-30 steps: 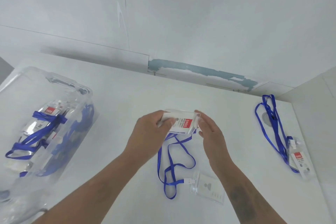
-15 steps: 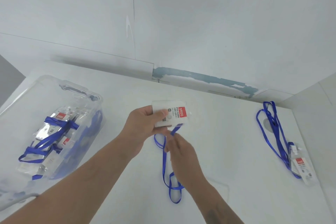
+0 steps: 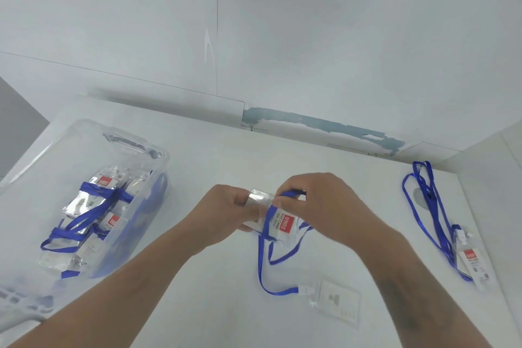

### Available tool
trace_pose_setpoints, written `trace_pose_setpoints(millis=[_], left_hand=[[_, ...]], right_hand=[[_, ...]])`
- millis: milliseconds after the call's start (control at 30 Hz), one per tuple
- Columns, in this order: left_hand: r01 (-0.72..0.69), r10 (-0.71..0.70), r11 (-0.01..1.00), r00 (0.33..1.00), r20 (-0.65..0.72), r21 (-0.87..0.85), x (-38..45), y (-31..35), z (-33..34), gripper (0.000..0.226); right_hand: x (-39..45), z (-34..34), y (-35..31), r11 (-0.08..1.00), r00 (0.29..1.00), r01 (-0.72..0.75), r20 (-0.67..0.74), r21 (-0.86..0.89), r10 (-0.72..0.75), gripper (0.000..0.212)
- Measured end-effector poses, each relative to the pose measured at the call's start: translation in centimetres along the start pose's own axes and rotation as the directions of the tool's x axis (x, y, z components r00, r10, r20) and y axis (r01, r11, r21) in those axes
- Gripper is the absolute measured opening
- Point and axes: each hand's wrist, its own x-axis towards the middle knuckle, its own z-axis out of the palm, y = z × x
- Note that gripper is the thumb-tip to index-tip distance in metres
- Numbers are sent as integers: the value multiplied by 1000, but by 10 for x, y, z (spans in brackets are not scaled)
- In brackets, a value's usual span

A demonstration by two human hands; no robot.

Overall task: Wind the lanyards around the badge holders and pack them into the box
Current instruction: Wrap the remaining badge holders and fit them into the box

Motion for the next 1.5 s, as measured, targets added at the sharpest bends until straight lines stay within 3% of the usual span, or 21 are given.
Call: trace_pose_setpoints(millis=[100,233,300,433,467,533,667,800,1000,1100,1167,1333,1433,1500], left_hand=[[54,-43,996,990,137,-77,-8,0,-7,11],[124,-18,924,959,284,-361,-17,3,-12,19],[147,-12,852,965,262,-503,-18,7,-11,19],[118,-52,727,992,116,-676,-11,12,-8,15],[97,-76,716,995,60,-692,-8,12,-8,14],[51,-136,720,988,-68,-692,-2,8,-9,12],[13,-158,909,935,-316,-417,7,-6,-9,11],[11,-78,980,939,-334,-197,0,-14,-10,24],[49,-53,997,997,-58,-65,-14,-7,-8,14],[58,-47,995,989,138,-75,-23,-1,-12,13],[49,-23,990,981,192,-130,-25,2,-16,13],[26,45,888,989,144,-459,-25,10,-12,16],[31,-40,750,999,2,-661,-18,15,-9,18],[18,-84,739,994,-65,-674,-13,14,-6,15]], right_hand=[[7,-9,7,960,1000,-23,0,278,24,9],[11,5,14,770,990,-126,30,625,137,16],[9,22,19,626,982,-157,54,764,180,12],[-1,62,13,407,960,-226,131,885,249,50],[-5,69,8,431,952,-241,126,869,279,50],[-14,81,-4,599,967,-205,68,774,244,44],[-31,86,-18,911,999,1,-39,413,17,41],[-27,58,-12,976,989,93,-133,196,-68,19],[-10,9,-1,964,997,60,-57,257,-47,14],[-1,0,6,922,999,11,-45,388,7,7],[2,1,9,837,995,-25,-66,546,74,7],[1,34,9,518,966,-107,-33,849,255,24],[-4,61,2,537,933,-202,-5,819,359,28],[-8,70,-4,577,941,-193,-15,794,337,26]])
